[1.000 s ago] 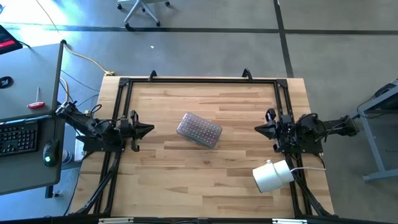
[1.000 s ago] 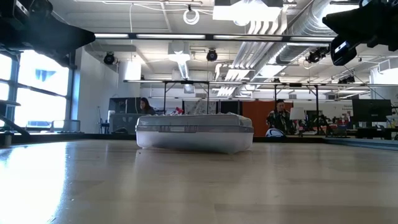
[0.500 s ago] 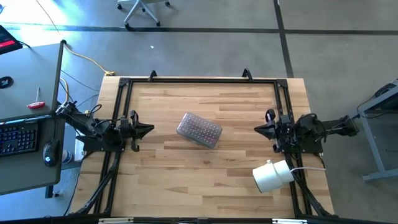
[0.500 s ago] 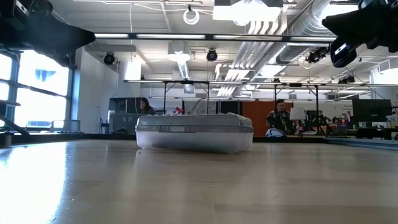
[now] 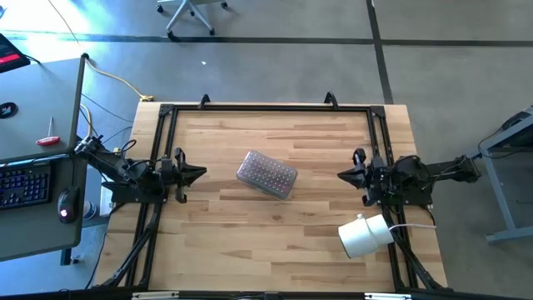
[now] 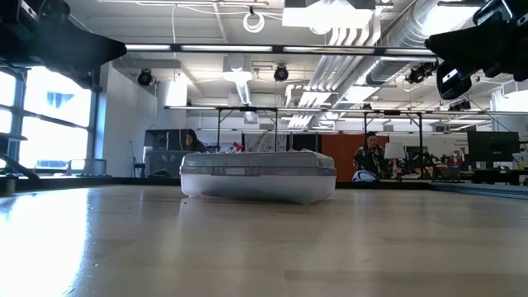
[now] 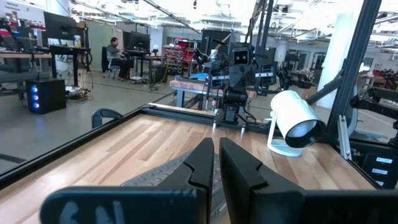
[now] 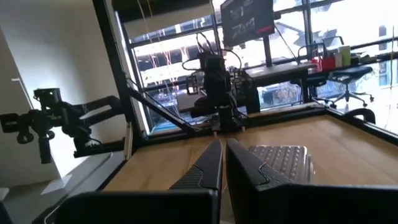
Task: Pick & place school supplies into a supply box
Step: Return to Home Position
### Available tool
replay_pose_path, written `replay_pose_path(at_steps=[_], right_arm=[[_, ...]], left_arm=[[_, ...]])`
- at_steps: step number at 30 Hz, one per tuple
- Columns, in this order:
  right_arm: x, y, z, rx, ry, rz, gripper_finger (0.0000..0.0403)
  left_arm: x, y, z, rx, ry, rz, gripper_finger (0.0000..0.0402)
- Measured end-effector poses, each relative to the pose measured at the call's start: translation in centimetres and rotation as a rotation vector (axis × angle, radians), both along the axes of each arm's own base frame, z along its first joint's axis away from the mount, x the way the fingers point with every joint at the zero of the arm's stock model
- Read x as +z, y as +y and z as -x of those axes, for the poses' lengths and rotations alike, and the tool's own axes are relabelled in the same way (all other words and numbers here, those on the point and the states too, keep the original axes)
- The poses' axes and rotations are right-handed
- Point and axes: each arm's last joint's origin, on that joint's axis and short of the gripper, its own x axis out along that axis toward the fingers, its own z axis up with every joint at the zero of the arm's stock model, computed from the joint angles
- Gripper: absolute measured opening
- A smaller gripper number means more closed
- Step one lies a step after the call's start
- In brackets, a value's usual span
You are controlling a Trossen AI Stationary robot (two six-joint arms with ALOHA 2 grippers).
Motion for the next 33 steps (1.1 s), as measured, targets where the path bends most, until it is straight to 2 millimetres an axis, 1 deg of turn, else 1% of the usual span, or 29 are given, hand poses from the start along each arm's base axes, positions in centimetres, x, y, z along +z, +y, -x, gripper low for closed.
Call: replay_pose_path(at_steps=[5,10,33], right_arm=[[-0.26,0.0,-0.06,0.002,0.029,-0.026,0.0],[-0.26,0.01,-0.08,-0.001,0.028,0.005,0.0],[-0.25,0.01,-0.08,0.0,0.028,0.005,0.0]], left_arm=[[0.0,0.0,0.0,0.0,0.0,0.0,0.0062],[0.0,0.0,0.0,0.0,0.0,0.0,0.0062],[0.0,0.0,0.0,0.0,0.0,0.0,0.0062]])
